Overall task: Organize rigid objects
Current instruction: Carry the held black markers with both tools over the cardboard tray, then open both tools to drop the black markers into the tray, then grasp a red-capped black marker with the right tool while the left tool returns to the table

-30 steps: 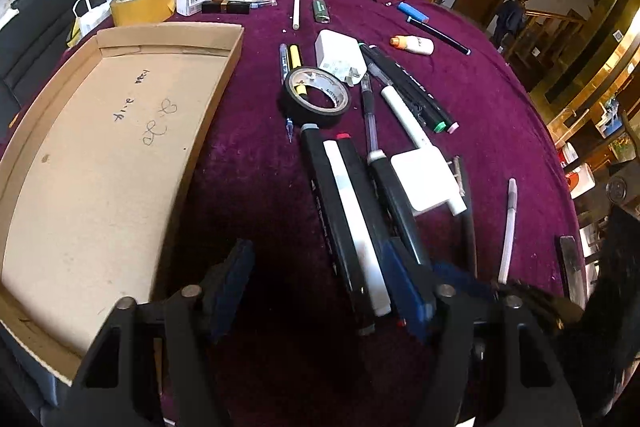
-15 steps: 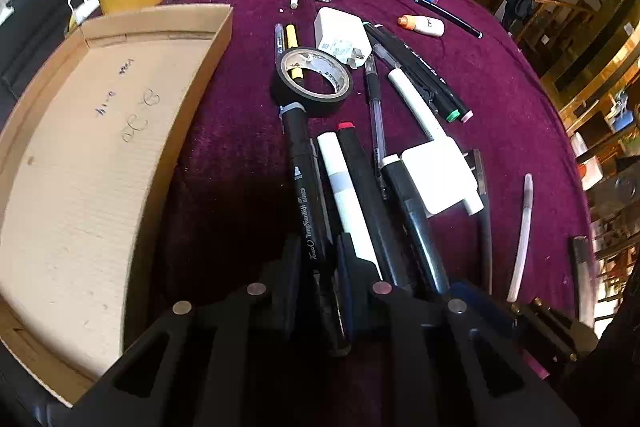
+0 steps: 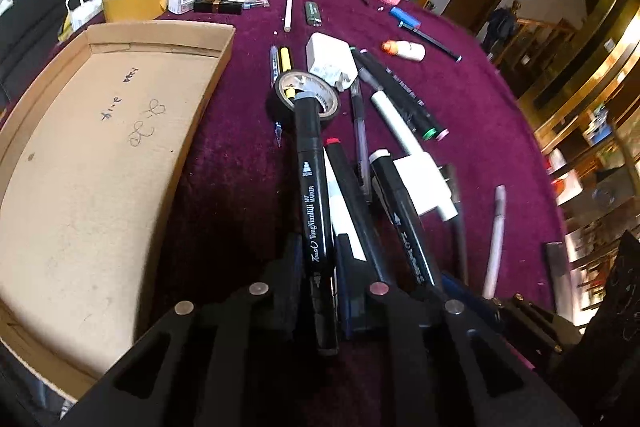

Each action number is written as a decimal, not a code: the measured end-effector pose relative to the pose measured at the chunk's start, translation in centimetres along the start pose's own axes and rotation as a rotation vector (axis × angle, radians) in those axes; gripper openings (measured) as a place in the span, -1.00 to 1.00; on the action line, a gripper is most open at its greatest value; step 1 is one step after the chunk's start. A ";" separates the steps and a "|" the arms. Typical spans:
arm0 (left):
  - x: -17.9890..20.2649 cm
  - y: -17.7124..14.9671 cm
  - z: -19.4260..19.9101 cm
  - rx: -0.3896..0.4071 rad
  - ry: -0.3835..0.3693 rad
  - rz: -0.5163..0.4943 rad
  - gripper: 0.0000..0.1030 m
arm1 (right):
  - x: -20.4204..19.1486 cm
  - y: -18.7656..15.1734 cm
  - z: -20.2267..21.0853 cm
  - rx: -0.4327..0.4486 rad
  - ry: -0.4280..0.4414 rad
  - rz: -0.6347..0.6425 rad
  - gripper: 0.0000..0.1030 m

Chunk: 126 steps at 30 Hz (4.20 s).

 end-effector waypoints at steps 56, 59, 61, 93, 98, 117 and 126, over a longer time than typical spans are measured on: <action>-20.6 -0.2 5.4 0.064 -0.070 0.410 -0.71 | -18.6 5.0 -9.6 -0.121 0.236 0.126 -0.70; -20.6 -0.2 5.4 0.056 -0.056 0.399 -0.71 | -18.9 4.9 -9.7 -0.128 0.228 0.135 -0.70; -20.7 -0.2 5.3 0.046 -0.035 0.395 -0.71 | -19.2 4.8 -9.8 -0.131 0.225 0.151 -0.70; -20.9 0.5 6.0 0.074 -0.040 0.421 0.17 | -19.9 3.2 -8.9 -0.110 0.128 0.366 -0.02; -20.8 0.6 6.4 0.093 -0.063 0.445 0.27 | -18.1 3.0 -6.0 -0.072 0.206 0.320 0.00; -14.5 1.0 9.0 0.221 0.115 0.350 0.50 | -11.3 3.1 -0.3 0.036 0.306 0.091 0.15; -7.4 1.5 8.4 0.232 0.094 0.153 0.55 | -7.4 2.5 0.9 0.056 0.270 0.030 0.17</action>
Point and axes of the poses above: each gripper's, at about its wrist camera, not at the fingertips, and z roughly against the way its jaws point, x to its right, y to its top, the point moved 6 cm from there along -z, roughly the way its jaws point, and after that the axes turned 1 degree about -z, right-handed, at the moved point
